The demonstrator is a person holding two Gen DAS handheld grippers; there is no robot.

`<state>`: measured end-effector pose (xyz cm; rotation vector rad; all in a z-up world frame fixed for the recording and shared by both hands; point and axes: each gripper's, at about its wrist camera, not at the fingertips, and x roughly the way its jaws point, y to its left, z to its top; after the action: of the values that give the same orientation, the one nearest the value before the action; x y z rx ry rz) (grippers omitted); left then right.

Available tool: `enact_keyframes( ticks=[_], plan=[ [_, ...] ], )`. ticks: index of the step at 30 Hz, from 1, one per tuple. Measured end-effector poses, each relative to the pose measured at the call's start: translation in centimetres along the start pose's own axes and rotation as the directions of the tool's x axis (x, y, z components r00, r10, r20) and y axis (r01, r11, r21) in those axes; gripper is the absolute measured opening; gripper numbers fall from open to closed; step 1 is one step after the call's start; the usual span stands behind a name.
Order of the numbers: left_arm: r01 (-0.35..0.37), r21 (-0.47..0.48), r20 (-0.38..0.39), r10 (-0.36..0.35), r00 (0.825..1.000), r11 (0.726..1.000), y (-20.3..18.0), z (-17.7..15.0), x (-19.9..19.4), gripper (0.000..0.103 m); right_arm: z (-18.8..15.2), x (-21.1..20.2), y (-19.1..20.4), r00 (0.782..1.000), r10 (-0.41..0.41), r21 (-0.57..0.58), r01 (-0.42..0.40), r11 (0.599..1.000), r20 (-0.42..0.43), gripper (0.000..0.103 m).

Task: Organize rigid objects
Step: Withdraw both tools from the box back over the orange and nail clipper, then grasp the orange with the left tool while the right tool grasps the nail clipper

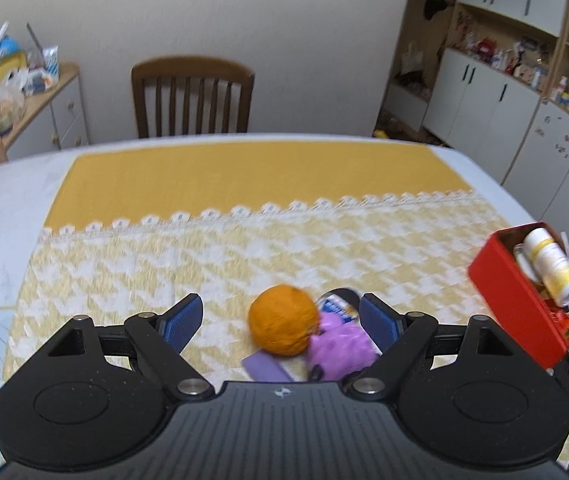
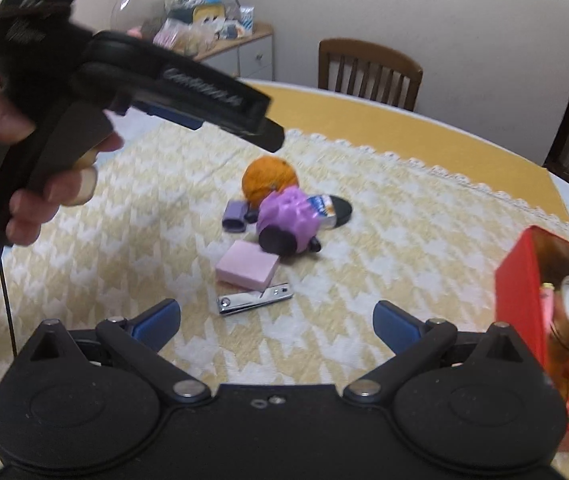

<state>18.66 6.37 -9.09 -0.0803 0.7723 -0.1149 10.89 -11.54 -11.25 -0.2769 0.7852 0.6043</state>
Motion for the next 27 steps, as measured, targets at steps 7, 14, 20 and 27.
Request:
enact_keyframes(
  ticks=[7,14,20,27],
  plan=[
    [0.025,0.008,-0.047,-0.025,0.999,1.0,0.7,0.0,2.7,0.086,0.3,2.8,0.9,0.999,0.027,-0.034,-0.029,0.999,-0.037,0.099],
    [0.038,0.038,-0.058,-0.036,0.998,0.999,0.5,-0.2,4.2,0.086,0.4,5.0,1.1,0.996,0.048,-0.086,-0.054,0.995,-0.07,0.087],
    [0.039,0.002,-0.069,-0.039,0.997,0.999,1.1,-0.1,4.9,0.085,0.5,6.0,0.9,0.996,0.052,-0.091,-0.058,0.994,-0.068,0.079],
    [0.048,-0.02,-0.074,-0.05,0.996,0.999,1.6,-0.2,5.5,0.082,0.6,6.3,1.0,0.997,0.066,-0.108,-0.071,0.992,-0.049,0.076]
  ],
)
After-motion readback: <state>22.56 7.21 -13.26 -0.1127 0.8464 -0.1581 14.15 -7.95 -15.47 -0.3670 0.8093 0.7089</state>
